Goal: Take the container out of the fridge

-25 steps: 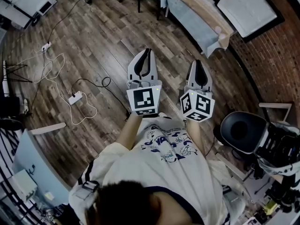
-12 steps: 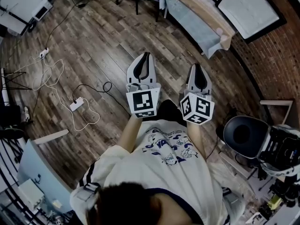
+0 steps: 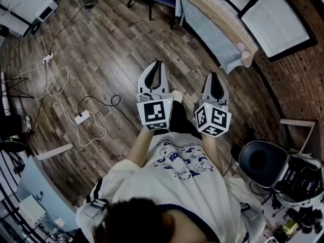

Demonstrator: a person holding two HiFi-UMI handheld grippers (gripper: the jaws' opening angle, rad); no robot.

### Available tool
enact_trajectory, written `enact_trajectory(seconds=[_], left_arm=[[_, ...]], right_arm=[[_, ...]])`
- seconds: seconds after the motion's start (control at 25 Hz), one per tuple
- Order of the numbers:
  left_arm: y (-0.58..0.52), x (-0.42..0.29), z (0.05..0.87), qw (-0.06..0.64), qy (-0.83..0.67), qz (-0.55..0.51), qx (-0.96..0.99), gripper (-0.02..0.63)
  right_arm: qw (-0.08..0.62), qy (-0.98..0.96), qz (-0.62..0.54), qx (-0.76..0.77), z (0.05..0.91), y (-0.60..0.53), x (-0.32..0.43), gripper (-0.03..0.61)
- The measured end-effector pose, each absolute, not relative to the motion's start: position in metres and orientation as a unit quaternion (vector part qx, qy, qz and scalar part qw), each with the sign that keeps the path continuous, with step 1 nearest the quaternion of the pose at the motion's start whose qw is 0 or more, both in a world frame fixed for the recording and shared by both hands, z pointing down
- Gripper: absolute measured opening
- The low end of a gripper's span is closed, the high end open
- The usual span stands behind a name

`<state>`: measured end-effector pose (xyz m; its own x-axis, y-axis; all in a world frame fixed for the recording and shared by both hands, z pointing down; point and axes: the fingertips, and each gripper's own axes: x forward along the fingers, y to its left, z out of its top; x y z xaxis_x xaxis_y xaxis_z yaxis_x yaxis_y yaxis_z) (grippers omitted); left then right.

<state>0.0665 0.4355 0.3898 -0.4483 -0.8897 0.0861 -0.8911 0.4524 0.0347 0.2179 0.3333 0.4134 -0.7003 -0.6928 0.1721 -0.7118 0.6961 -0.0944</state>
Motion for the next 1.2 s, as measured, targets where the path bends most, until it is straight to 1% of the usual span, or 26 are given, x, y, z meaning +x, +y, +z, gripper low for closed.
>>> enact_trajectory(seconds=[0.32, 0.64, 1.2], left_arm=[[0.335, 0.018, 0.383, 0.031, -0.854, 0.013, 0.519, 0.029], [0.229, -0.012, 0.363, 0.018, -0.847, 0.013, 0.531, 0.029], [0.102, -0.031, 0.382, 0.042, -0.811, 0.029, 0.583, 0.029]], right_arm=[[0.049, -0.928, 0.069, 0.362, 0.406, 0.234, 0.159, 0.049], [0.035, -0.928, 0.069, 0.364, 0.389, 0.125, 0.12, 0.049], [0.038, -0.9, 0.097, 0.424, 0.401, 0.016, 0.112, 0.049]])
